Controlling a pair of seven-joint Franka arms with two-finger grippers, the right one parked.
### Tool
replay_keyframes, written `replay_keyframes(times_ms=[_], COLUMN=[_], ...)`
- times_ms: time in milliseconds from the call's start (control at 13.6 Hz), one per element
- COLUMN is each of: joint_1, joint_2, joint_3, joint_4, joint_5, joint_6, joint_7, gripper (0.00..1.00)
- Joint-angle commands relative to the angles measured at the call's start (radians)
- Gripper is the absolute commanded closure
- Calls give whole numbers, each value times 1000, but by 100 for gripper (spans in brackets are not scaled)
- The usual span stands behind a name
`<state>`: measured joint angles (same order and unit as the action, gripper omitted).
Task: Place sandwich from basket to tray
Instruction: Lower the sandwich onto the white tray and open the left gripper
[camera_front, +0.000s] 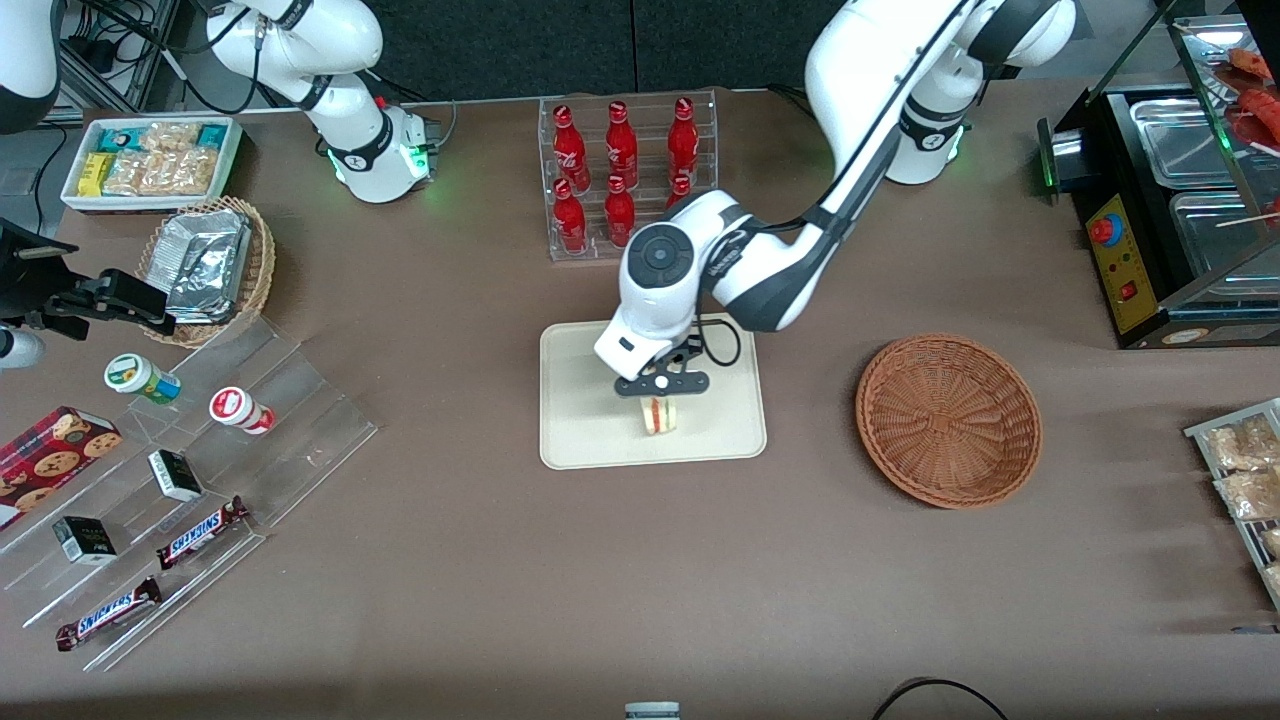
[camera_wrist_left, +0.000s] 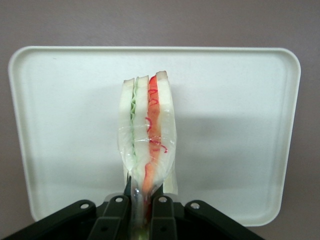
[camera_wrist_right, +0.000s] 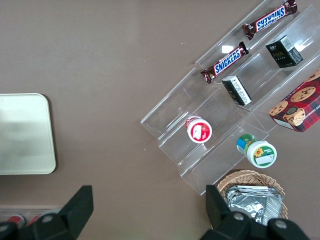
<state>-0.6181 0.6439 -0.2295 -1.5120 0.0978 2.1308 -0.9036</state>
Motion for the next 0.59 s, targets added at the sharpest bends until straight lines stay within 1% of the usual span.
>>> replay_keyframes(times_ms=[0,147,440,514], joint_1=[-29,-45,-51,-51], joint_2=[51,69,86,94], joint_3=[16,16,16,16], joint_4=[36,36,32,33], joint_5=[49,88,91,91], joint_6=[8,9,52,52], joint_7=[-26,-38,-38,-38], gripper=[100,100,100,59])
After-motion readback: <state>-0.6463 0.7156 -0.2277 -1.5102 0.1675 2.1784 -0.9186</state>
